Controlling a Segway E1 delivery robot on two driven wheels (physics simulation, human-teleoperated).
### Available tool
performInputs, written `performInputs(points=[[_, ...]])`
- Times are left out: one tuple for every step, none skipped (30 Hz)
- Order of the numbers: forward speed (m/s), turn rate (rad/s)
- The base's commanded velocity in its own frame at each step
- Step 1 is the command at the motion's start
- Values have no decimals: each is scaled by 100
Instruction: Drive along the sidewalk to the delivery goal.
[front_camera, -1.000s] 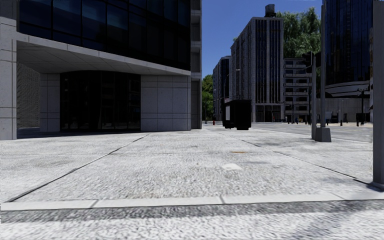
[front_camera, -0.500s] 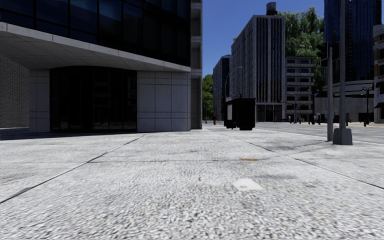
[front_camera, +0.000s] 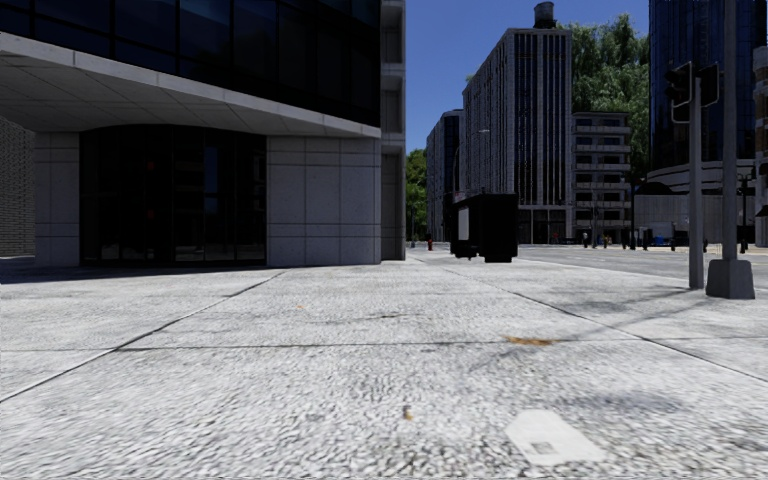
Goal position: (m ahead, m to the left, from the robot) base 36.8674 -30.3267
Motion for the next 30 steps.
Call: performInputs(points=[[156, -10], [156, -10], [156, -10], [156, -10], [156, -10], [156, -10], [156, -10], [156, -10], [158, -10], [168, -10], [174, -10], [175, -10], [176, -10], [175, -10], [175, -10], [175, -10], [175, -10], [175, -11], [175, -12], [175, -13], [175, -13], [175, -13], [175, -13], [175, -13], [175, -13], [175, -13], [175, -13], [175, -13], [175, -13], [175, -13]])
